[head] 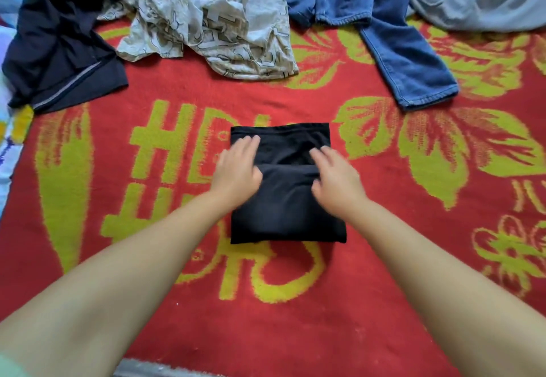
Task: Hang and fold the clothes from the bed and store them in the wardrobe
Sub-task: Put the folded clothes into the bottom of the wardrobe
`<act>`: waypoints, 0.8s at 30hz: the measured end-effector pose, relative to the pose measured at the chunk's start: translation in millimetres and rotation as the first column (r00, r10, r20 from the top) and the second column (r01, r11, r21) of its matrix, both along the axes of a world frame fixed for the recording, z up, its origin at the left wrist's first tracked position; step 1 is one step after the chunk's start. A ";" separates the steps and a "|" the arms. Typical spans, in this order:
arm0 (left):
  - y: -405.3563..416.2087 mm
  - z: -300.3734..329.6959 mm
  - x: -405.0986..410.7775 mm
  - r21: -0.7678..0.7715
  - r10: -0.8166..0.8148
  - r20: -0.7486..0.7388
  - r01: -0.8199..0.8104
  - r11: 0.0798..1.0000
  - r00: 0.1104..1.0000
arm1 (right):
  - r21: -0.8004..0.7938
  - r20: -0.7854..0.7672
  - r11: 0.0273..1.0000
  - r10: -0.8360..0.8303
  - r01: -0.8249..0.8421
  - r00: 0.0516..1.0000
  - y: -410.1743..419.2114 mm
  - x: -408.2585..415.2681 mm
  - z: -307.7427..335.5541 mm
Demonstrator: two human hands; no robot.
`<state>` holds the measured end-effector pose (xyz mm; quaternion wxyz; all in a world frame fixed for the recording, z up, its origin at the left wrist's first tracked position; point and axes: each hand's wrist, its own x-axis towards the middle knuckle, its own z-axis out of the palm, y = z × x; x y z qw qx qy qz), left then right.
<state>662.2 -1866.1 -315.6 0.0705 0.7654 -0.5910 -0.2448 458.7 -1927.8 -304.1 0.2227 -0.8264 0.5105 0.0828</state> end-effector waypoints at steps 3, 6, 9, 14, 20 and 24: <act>52.5 -23.3 -45.4 0.093 -0.348 0.075 0.341 0.935 0.934 | 0.180 -0.176 0.928 0.356 -0.326 0.918 53.3 -1.0 -21.9; 94.1 -53.1 -62.0 0.360 -0.435 0.155 0.359 0.861 0.887 | 0.218 -0.313 0.907 0.414 -0.360 0.855 75.2 -17.0 -46.6; 93.7 -61.6 -55.8 0.356 -0.411 0.245 0.313 0.880 0.878 | 0.145 -0.292 0.915 0.402 -0.376 0.868 65.9 -23.2 -51.0; 75.2 -35.5 -50.3 0.457 -0.483 0.028 0.419 0.784 0.875 | 0.367 -0.292 0.848 0.495 -0.383 0.818 50.8 -8.6 -26.8; 55.1 35.6 -19.4 0.616 -0.174 -0.526 0.515 0.597 0.832 | 0.777 -0.088 0.529 0.626 -0.340 0.775 11.3 4.9 38.1; 6.8 40.0 13.3 0.608 0.005 -0.441 0.295 0.737 0.898 | 0.722 -0.053 0.676 0.267 -0.148 0.962 -30.8 7.0 44.3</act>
